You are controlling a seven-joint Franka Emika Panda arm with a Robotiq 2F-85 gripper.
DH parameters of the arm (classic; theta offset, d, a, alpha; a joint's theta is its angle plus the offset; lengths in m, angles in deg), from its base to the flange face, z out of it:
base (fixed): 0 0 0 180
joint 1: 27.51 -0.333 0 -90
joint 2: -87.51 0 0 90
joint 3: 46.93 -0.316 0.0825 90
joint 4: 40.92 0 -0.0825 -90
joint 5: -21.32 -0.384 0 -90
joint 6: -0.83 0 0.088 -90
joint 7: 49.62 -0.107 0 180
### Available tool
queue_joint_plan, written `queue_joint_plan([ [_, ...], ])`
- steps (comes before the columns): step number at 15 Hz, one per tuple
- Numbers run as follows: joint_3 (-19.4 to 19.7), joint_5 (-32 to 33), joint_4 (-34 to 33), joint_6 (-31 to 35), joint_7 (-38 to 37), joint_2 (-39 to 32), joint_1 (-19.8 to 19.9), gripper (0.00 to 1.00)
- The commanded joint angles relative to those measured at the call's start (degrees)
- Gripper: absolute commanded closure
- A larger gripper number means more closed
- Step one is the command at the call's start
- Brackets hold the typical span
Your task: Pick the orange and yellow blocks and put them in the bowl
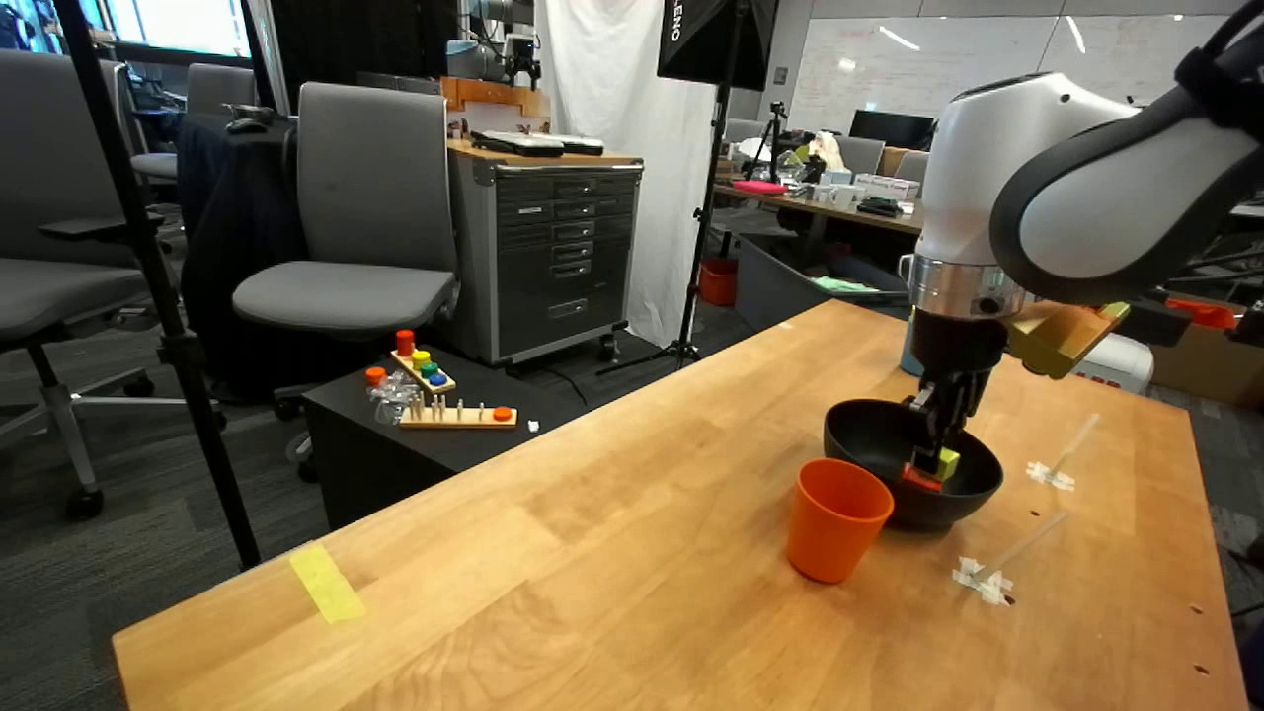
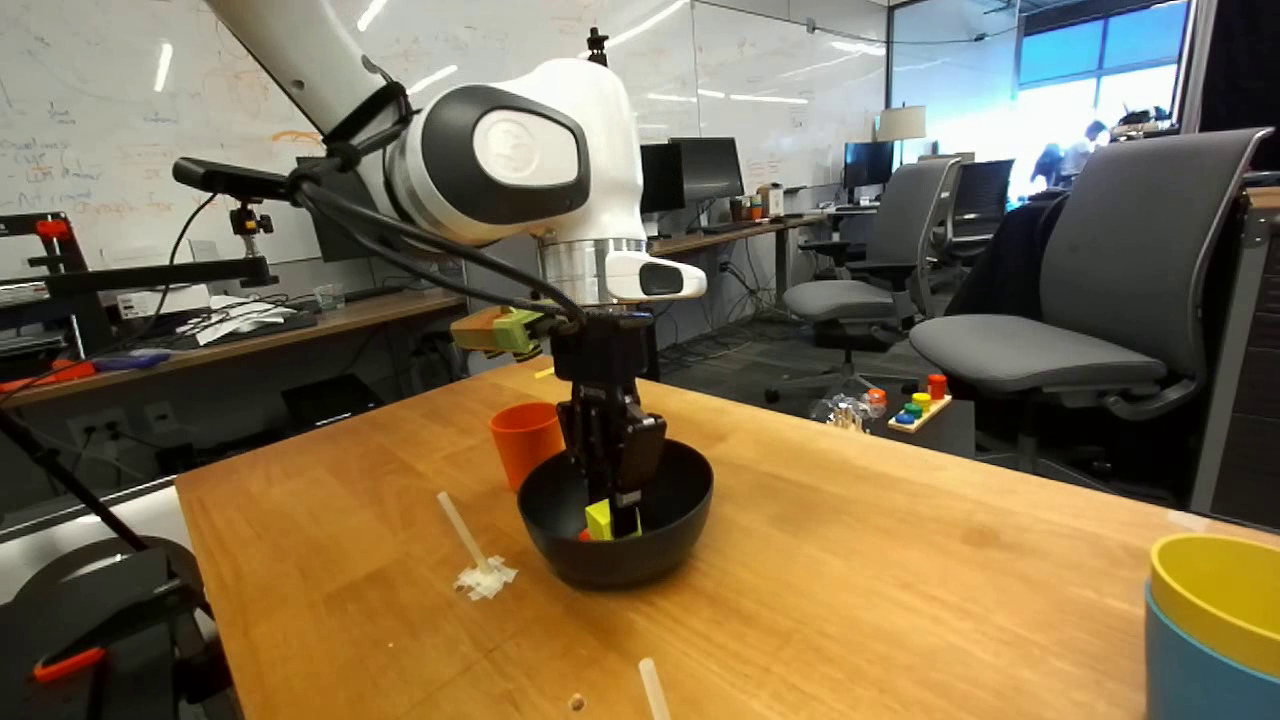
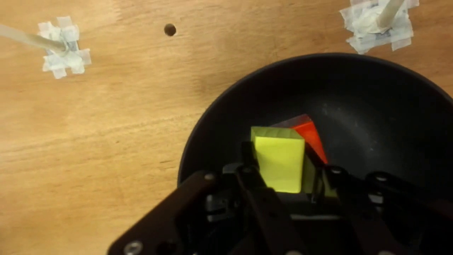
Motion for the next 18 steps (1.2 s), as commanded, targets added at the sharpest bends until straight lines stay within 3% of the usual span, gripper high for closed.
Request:
queue_joint_plan([
  [1,1.2,2.9,0.5,0.7,-1.2,-0.3,-1.4,0.51],
  [5,1.1,3.4,0.4,0.7,-1.3,-0.6,-1.5,0.19],
  [8,0.9,2.6,0.1,0.4,-0.8,-0.6,-1.2,0.0],
  [18,-0.4,-0.6,0.8,-0.2,1.5,4.3,-0.3,0.0],
])
